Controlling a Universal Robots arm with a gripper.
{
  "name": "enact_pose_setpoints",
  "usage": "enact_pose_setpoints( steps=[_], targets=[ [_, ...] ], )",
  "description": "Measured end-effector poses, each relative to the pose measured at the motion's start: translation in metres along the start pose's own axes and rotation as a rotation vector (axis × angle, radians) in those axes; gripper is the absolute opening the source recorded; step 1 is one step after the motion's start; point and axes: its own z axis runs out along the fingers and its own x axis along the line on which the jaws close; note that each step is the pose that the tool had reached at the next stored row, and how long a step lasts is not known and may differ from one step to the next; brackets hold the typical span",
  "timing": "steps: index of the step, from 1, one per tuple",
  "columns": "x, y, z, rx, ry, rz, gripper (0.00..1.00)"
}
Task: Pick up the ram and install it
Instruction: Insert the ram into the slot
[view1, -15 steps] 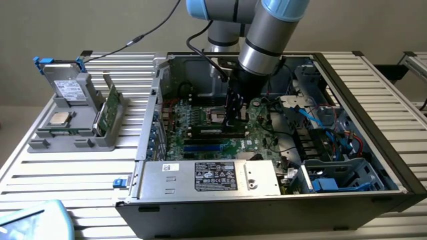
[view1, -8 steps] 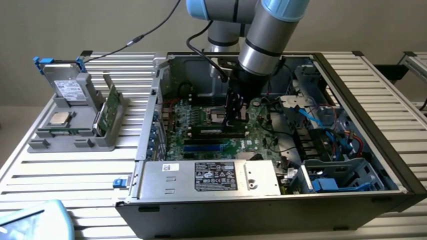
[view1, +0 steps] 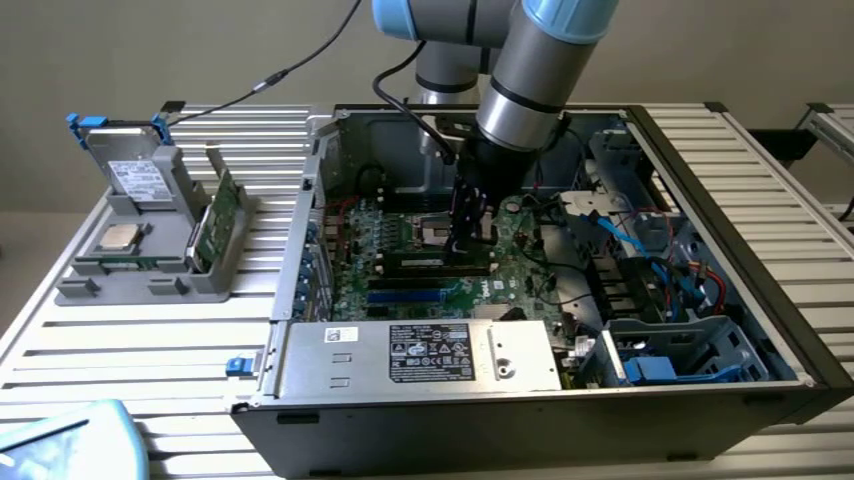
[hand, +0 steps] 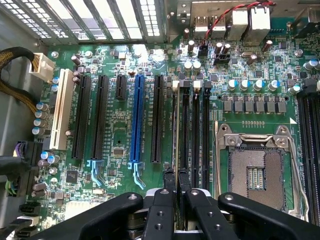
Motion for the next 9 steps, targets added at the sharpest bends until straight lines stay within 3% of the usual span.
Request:
enact_pose_setpoints(
  steps=[9],
  targets=[
    [-0.0002, 0.0002, 0.0002, -0.0068, 0.0, 0.0, 0.14]
  ],
)
